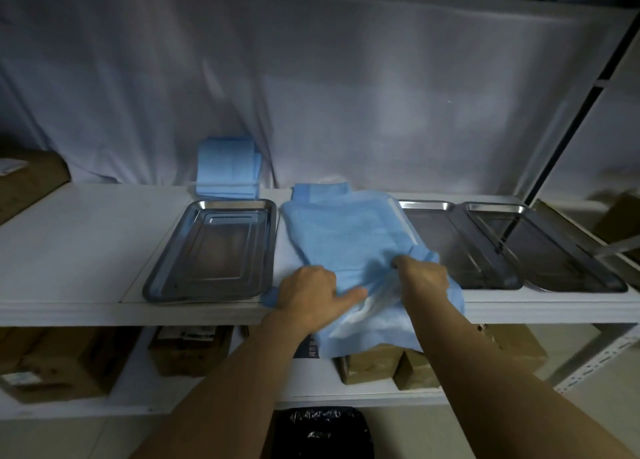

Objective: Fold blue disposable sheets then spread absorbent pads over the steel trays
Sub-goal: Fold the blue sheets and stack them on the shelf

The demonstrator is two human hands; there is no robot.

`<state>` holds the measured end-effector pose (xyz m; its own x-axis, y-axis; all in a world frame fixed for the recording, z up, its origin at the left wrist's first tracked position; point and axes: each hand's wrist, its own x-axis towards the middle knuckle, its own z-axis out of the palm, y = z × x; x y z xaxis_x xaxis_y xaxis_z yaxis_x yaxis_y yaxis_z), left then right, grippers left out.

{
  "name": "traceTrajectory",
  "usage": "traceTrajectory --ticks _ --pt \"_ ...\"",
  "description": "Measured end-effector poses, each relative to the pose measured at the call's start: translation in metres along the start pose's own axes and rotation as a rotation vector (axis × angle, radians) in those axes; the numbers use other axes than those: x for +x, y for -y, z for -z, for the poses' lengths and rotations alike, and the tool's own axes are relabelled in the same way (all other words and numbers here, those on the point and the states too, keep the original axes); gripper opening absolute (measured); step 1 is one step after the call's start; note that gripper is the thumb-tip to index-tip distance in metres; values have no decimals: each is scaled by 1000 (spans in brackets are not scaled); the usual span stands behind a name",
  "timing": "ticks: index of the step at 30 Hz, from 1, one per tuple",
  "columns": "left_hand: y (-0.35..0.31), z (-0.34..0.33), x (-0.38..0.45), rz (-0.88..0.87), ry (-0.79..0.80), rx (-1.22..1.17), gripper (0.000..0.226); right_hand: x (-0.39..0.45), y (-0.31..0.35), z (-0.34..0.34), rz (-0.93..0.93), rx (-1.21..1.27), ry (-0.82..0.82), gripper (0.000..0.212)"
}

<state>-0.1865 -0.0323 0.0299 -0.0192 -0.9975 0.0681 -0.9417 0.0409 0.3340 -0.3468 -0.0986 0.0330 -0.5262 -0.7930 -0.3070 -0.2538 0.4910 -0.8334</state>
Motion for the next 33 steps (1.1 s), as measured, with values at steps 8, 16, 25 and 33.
traceTrajectory --ticks 8,16,25,33 --pt "20 -6 83 608 -114 -616 44 32 20 7 321 -367 -97 47" --pt "48 -18 129 796 -129 -1382 26 83 27 -6 327 -580 58 45" --pt "56 19 147 501 -693 -458 22 83 35 -37 518 -737 -2 29" --pt "88 8 152 526 -339 -414 50 73 35 -77 441 -684 91 58"
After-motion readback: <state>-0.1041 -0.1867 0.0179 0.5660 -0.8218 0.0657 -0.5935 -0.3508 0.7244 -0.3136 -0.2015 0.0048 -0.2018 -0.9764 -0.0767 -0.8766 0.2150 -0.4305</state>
